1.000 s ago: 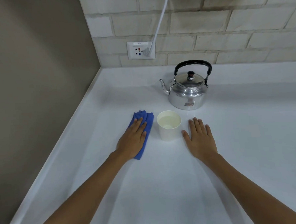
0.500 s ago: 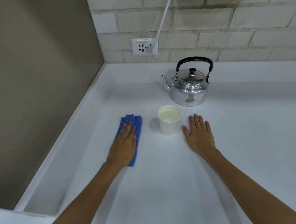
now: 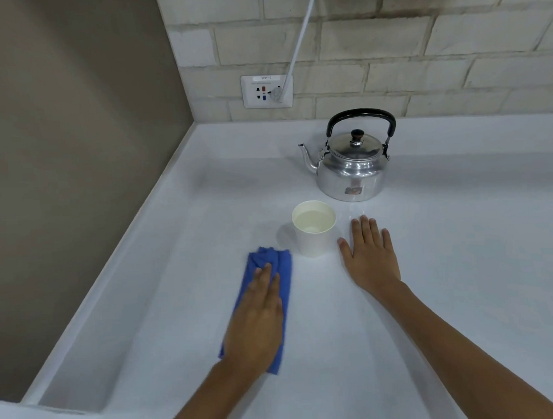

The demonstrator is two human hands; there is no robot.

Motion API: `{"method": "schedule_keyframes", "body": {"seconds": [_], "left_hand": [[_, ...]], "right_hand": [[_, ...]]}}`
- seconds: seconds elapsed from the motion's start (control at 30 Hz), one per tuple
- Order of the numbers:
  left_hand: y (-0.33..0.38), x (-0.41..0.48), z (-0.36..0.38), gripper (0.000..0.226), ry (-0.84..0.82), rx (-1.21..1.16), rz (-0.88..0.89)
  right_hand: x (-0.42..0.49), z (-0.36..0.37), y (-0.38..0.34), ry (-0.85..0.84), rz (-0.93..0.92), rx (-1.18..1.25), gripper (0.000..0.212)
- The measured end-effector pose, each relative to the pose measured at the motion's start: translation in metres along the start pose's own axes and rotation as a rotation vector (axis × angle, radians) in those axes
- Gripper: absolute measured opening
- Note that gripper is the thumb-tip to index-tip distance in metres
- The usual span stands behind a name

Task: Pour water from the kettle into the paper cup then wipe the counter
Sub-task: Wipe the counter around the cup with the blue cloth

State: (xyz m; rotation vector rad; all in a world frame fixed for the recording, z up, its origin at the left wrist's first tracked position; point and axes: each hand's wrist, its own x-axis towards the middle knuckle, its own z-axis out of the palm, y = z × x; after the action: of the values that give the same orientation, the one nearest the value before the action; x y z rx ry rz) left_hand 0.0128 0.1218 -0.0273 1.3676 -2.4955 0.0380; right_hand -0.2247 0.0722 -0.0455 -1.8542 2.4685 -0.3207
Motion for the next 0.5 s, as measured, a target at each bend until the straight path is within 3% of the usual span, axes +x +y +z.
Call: {"method": "schedule_keyframes", "body": {"seconds": [0.07, 0.23, 0.3, 0.37, 0.43, 0.5], "left_hand": [[0.024, -0.005, 0.005, 0.048, -0.112, 0.066, 0.086], [0.057, -0.004, 0.002, 0.068, -0.257, 0.07, 0.094], [0.062, -0.003, -0.003, 0.063, -0.216, -0.014, 0.12], [0.058, -0.003, -0.01, 0.042, -0.143, -0.174, 0.112], [0.042, 0.005, -0.017, 0.042, -0.129, -0.434, 0.004], [0.016, 0.018, -0.013, 0.044, -0.075, -0.518, -0.06]], "right_hand": [[0.001, 0.0, 0.0, 0.003, 0.0, 0.0, 0.061], [0.001, 0.001, 0.001, -0.003, 0.004, 0.03, 0.061], [0.001, -0.002, 0.002, -0.009, 0.003, 0.076, 0.06], [-0.003, -0.01, 0.002, 0.015, 0.023, 0.189, 0.056], [-0.011, -0.022, -0.002, 0.113, 0.049, 0.322, 0.049], [-0.029, -0.034, -0.013, 0.215, 0.051, 0.413, 0.045]]}}
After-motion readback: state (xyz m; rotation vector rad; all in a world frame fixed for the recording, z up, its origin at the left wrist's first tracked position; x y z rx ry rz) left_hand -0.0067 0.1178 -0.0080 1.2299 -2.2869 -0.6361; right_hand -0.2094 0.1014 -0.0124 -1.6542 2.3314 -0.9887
